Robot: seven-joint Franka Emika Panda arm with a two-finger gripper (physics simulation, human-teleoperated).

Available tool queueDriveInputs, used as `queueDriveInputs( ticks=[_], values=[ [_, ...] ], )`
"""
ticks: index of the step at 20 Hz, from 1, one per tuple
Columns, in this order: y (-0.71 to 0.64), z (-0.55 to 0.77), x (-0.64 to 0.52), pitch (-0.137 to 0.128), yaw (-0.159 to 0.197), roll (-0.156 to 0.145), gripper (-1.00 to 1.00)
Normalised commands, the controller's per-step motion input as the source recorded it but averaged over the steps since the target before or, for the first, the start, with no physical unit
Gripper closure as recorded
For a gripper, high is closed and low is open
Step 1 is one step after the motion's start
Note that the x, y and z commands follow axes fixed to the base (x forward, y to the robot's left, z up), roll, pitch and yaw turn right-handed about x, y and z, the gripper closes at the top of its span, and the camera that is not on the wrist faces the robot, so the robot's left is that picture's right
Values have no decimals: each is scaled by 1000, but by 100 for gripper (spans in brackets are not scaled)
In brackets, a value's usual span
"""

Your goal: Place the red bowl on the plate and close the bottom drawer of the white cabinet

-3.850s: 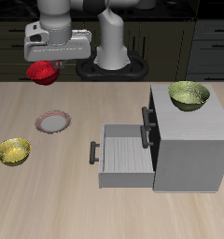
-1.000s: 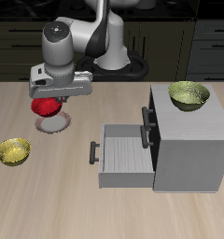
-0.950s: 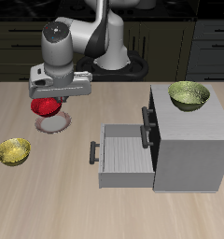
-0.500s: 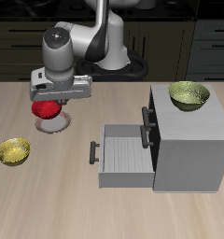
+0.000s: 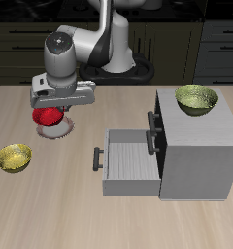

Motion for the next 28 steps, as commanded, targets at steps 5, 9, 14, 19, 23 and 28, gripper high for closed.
queueDriveInputs(
  ticks=[5,9,14,19,23,28],
  values=[
    [-118,43,130,-11,-20,-19,100],
    [-89,-48,112,4,-9,-19,100],
    [-52,-115,13,29,-26,-9,100],
    [46,-119,-1,39,-20,23,100],
    [32,-154,53,17,2,-4,100],
    [21,-152,18,47,-2,-3,100]
  ],
)
